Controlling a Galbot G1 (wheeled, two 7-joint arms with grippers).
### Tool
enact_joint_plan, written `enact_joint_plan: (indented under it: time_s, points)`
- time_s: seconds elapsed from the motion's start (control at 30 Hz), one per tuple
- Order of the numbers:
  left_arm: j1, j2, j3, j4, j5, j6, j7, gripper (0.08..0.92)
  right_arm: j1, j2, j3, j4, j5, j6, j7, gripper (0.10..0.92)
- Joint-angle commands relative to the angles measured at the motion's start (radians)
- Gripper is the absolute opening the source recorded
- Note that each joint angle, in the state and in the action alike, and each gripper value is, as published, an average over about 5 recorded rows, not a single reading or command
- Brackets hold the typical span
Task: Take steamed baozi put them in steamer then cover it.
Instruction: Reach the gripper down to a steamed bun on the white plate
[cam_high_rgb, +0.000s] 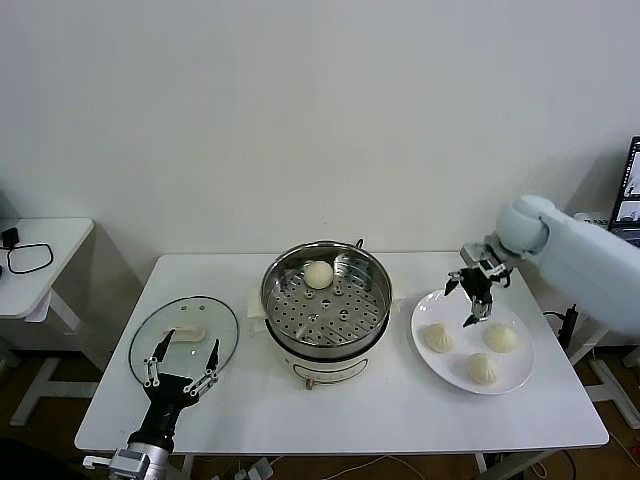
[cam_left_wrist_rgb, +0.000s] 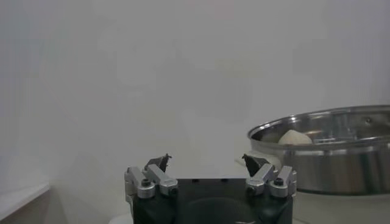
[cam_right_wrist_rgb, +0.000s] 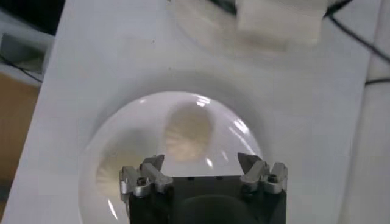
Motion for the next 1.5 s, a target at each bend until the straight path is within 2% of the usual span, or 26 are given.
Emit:
enact_joint_plan:
  time_s: [0.03, 1.13, 1.4, 1.5]
  points:
    - [-0.005, 0.0, 0.007, 0.018, 0.003, -0.005, 0.0, 0.823, -0.173, 0.047, 0.125, -0.093, -0.056, -0.042, 0.06, 0.823]
    - [-0.009, -0.005, 0.009, 0.039, 0.009, -0.023, 0.0, 0.823, -0.216, 0.107, 0.17, -0.129, -0.1, -0.039, 0.087, 0.82]
    - [-0.011, -0.009, 0.017, 0.042, 0.016, -0.031, 0.0, 0.823, -0.213, 0.108, 0.172, -0.127, -0.098, -0.036, 0.082, 0.702]
    - [-0.011, -0.008, 0.019, 0.042, 0.017, -0.029, -0.001, 0.823, -0.204, 0.091, 0.167, -0.114, -0.088, -0.037, 0.071, 0.692]
